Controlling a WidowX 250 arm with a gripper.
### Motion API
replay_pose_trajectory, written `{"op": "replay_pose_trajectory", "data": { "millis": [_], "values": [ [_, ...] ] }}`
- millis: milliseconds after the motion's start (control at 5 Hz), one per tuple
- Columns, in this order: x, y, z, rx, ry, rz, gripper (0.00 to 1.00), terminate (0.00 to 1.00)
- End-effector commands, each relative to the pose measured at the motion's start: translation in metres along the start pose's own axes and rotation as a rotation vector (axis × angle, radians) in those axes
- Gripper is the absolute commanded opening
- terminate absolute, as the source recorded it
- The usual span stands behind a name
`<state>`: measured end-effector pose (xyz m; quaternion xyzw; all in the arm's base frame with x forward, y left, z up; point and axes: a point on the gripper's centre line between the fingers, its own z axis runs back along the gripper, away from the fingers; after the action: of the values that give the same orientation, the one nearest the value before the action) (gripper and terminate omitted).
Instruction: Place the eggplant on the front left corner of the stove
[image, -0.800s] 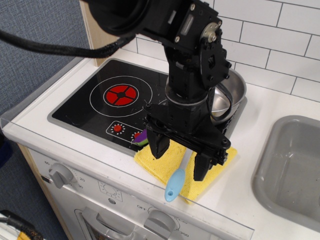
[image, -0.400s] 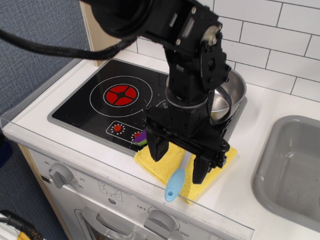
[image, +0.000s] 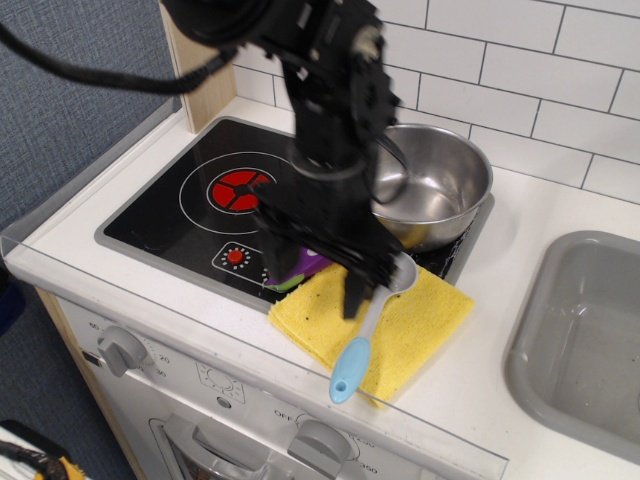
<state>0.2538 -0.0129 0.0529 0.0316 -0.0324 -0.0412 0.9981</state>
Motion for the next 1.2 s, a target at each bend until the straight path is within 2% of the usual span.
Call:
{"op": "replay_pose_trajectory", "data": {
  "millis": [0,400,600,800,1000],
  "values": [
    [0.031,0.030,-0.011,0.010,-0.009,-0.014,1.00,0.00],
    [0.051,0.042,-0.044,0.014,0.070,-0.028,1.00,0.00],
    [0.053,0.046,-0.049,0.005,0.081,-0.022,1.00,0.00],
    [0.052,0.050,-0.043,-0.008,0.051,-0.012,1.00,0.00],
    [0.048,0.046,-0.036,-0.021,0.030,-0.008,0.00,0.00]
  ]
}}
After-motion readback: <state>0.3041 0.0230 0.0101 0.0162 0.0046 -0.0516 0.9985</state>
